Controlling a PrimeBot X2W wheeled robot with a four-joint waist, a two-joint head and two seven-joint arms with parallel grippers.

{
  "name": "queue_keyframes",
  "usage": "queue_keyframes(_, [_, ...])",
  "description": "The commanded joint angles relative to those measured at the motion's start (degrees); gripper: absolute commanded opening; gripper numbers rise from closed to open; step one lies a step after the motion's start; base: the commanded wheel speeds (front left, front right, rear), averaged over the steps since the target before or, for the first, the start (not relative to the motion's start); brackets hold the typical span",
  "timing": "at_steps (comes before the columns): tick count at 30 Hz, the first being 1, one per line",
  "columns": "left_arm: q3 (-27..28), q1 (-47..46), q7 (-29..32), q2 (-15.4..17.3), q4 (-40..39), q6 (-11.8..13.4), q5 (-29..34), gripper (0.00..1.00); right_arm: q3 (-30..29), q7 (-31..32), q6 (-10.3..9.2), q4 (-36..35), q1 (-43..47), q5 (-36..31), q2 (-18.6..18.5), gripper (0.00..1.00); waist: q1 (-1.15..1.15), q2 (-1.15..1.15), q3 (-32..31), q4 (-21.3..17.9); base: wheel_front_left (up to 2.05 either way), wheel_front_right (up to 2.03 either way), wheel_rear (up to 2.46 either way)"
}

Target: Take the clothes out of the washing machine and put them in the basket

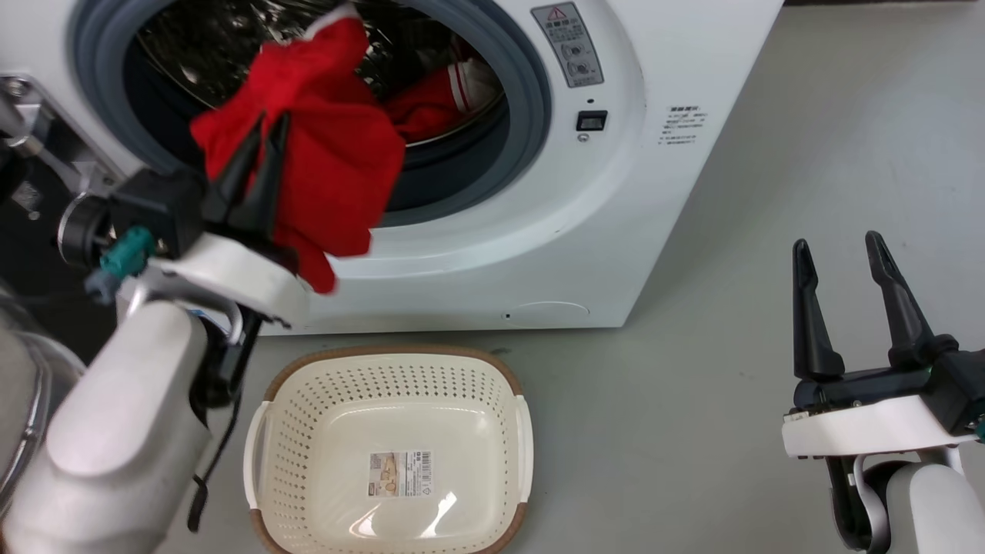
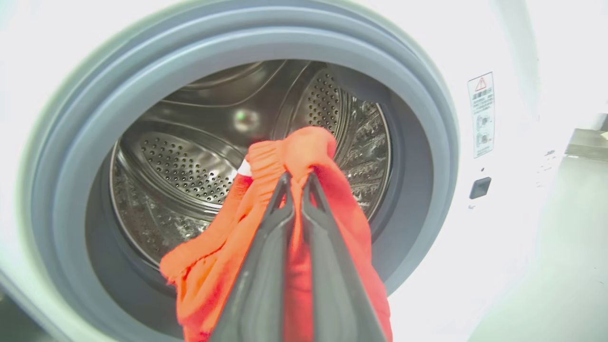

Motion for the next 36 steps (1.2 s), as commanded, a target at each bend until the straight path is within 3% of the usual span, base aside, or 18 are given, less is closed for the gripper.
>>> queue_keyframes(1, [0.53, 2.35, -0.16, -0.27, -2.1, 0.41, 0.45, 0.0, -0.1, -0.12, -0.04, 0.08, 0.87, -0.06, -0.03, 1.0, 0.01, 0.0, -1.02, 0.96, 0.0, 0.0, 0.0])
queue_keyframes(8, [0.41, 12.58, 0.15, -0.08, -7.75, 0.57, -1.87, 0.0, -0.16, -0.12, -0.04, -0.32, 1.83, -0.2, -0.03, 1.0, 0.01, 0.0, -1.39, 2.0, 0.0, 0.0, 0.0])
queue_keyframes(15, [-1.34, 19.08, 0.12, -0.98, -4.77, 0.0, -2.85, 0.0, -0.24, -0.12, -0.04, -0.75, 0.94, -1.0, -0.03, 1.0, 0.01, 0.0, 1.02, 1.89, 0.0, 0.0, 0.0])
queue_keyframes(23, [-2.24, 18.79, -0.21, -5.81, 7.74, -2.29, -2.19, 0.0, -0.81, -0.12, -0.04, -2.02, -0.65, -1.79, -0.02, 1.0, 0.01, 0.0, 6.98, 1.77, 0.0, 0.0, 0.0])
queue_keyframes(31, [-1.84, 11.16, -0.2, -10.39, 23.2, -5.15, 0.41, 0.0, -0.71, -0.12, -0.05, -4.34, -3.79, -2.52, -0.03, 1.0, 0.01, 0.0, 17.47, 1.45, 0.0, 0.0, 0.0])
queue_keyframes(36, [-1.18, 4.25, -0.16, -11.49, 32.06, -6.56, 1.88, 0.0, -1.73, -0.12, -0.04, -6.18, -5.92, -3.33, -0.02, 1.0, 0.01, 0.0, 24.4, 1.53, 0.0, 0.0, 0.0])
